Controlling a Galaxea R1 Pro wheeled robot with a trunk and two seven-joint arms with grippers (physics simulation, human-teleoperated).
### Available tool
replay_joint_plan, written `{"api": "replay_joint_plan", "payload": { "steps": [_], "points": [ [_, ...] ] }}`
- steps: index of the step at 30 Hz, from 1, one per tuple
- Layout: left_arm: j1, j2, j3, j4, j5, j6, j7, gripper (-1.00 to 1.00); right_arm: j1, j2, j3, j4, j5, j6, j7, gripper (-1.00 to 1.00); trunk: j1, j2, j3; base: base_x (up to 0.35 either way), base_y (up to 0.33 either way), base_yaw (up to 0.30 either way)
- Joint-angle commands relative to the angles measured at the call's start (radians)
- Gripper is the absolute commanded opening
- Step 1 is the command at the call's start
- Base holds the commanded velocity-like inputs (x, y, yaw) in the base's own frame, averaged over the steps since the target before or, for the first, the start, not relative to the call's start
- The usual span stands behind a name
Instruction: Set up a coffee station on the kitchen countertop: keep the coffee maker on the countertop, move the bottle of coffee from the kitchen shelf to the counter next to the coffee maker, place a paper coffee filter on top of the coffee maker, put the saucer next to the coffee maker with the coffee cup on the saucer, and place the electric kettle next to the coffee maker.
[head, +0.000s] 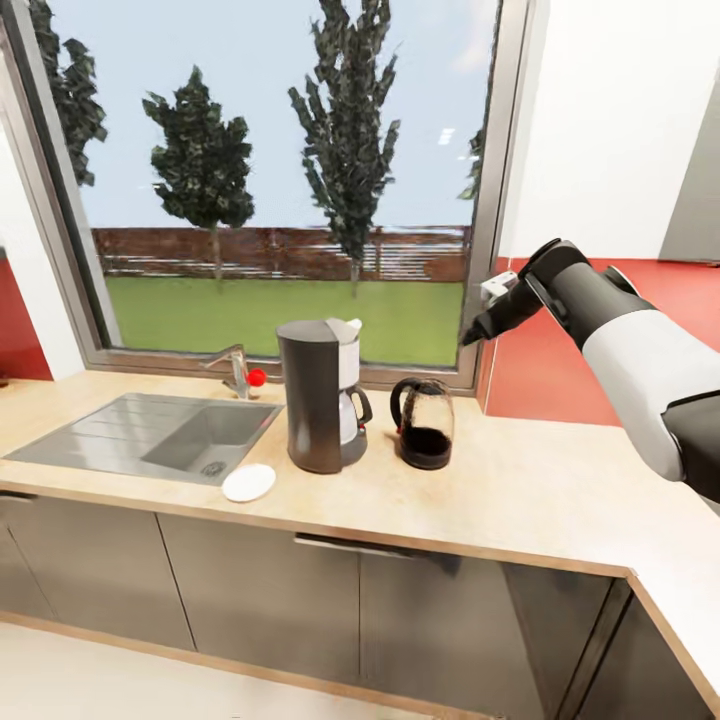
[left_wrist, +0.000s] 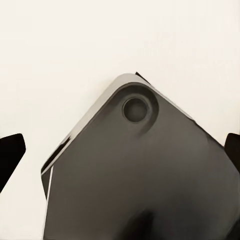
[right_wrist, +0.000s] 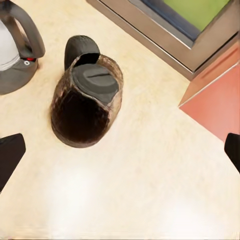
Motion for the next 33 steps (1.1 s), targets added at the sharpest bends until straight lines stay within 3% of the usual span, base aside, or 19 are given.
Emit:
{"api": "replay_joint_plan", "payload": {
  "steps": [1,19,26,29,33],
  "points": [
    [0.0,0.0,0.008,-0.001,-0.002,-0.002,-0.002,1.0,-0.001,-0.003,0.004,-0.002,0.01,0.003,0.01,1.0,0.0,-0.001,0.0,-0.331,0.0,0.0],
    [0.0,0.021,0.015,-0.008,-0.002,-0.004,-0.005,1.0,-0.001,0.002,0.006,0.032,0.004,0.09,0.01,1.0,0.0,-0.001,0.029,-0.326,0.075,0.0],
    [0.0,0.04,0.016,-0.011,-0.002,-0.003,-0.005,1.0,-0.001,0.019,0.006,0.166,0.003,0.104,0.007,1.0,0.0,-0.001,0.04,-0.282,0.206,0.0],
    [0.0,0.061,0.017,-0.012,-0.001,0.002,-0.005,1.0,-0.001,0.032,0.006,0.248,0.005,0.106,0.002,1.0,0.0,-0.001,0.045,-0.265,0.229,-0.016],
    [0.0,0.068,0.016,-0.013,-0.002,0.003,-0.005,1.0,-0.001,0.032,0.005,0.323,0.005,0.105,0.0,1.0,0.0,-0.001,0.051,-0.277,0.179,-0.051]
  ]
}}
